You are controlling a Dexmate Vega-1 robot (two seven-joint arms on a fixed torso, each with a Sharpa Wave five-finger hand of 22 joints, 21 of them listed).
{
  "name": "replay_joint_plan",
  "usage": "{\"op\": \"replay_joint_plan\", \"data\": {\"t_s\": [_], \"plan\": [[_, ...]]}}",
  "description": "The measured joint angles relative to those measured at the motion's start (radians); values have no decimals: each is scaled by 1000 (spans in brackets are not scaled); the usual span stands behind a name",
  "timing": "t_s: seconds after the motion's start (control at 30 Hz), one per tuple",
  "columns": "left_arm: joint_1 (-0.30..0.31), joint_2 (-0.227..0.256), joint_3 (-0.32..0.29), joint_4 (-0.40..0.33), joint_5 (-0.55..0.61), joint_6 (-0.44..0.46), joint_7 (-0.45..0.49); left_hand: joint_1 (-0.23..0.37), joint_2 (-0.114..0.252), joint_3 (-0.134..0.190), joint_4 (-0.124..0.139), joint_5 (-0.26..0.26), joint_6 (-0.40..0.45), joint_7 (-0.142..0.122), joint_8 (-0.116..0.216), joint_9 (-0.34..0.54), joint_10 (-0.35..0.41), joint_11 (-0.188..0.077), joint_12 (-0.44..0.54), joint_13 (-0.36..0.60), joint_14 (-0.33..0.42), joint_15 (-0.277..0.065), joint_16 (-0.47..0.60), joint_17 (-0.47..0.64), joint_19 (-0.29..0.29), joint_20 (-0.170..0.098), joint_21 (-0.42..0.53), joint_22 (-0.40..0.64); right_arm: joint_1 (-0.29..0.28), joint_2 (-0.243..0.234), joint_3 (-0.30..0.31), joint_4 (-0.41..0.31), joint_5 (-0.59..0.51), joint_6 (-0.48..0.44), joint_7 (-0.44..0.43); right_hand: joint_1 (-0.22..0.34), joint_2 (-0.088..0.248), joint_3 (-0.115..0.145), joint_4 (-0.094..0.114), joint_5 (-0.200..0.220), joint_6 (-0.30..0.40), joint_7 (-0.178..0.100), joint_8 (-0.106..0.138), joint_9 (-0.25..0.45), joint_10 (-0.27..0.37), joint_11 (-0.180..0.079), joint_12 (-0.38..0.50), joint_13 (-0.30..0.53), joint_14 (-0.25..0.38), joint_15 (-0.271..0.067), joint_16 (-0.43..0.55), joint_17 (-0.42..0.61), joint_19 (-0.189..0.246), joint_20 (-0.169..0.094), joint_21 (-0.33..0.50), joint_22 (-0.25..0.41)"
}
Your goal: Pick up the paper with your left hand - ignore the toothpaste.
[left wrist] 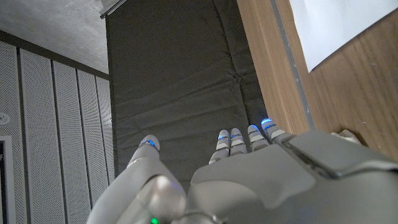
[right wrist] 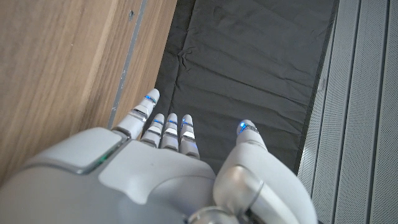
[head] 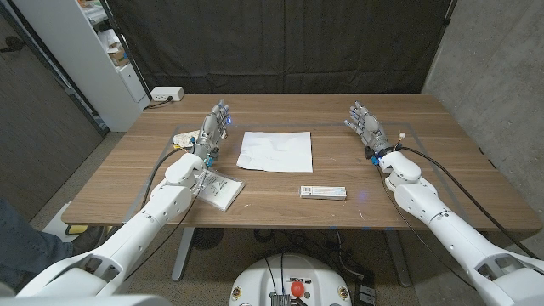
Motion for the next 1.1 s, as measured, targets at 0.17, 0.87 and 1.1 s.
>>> {"op": "replay_joint_plan", "data": {"t_s": [0.17, 0.87, 1.1], "plan": [[5, -25, -33, 1, 27, 17, -17, 4, 4, 0, 0, 0, 0, 0, 0, 0, 0, 0, 0, 0, 0, 0, 3, 0, 0, 0, 0, 0, -12, 55, 67, -4, -65, -31, 40, 8, 5, 3, -3, 0, 0, 0, 0, 0, 0, 0, 0, 0, 0, 0, 0, 0, 0, 0, 0, 0], [26, -98, -139, -33, 154, 93, -58, 30, 30, 12, -12, 0, 20, 12, 7, 0, 22, 0, 11, -8, 10, -2, 11, -3, 4, 4, -9, 0, -42, 238, 290, -11, -242, -100, 158, 23, 20, 11, -11, 0, 5, -5, 0, 0, 11, 0, 0, 0, 0, 0, 0, -3, 0, 0, 0, 0], [28, -110, -161, -43, 175, 101, -62, 34, 34, 12, -12, 0, 31, 12, 7, 0, 29, 0, 15, -12, 20, -3, 11, -3, 9, 9, -13, 0, -45, 263, 320, -12, -267, -106, 174, 23, 20, 11, -11, -4, 5, -5, 0, 0, 11, 0, 0, 0, 0, 0, 0, -3, 0, 0, 0, 0]]}}
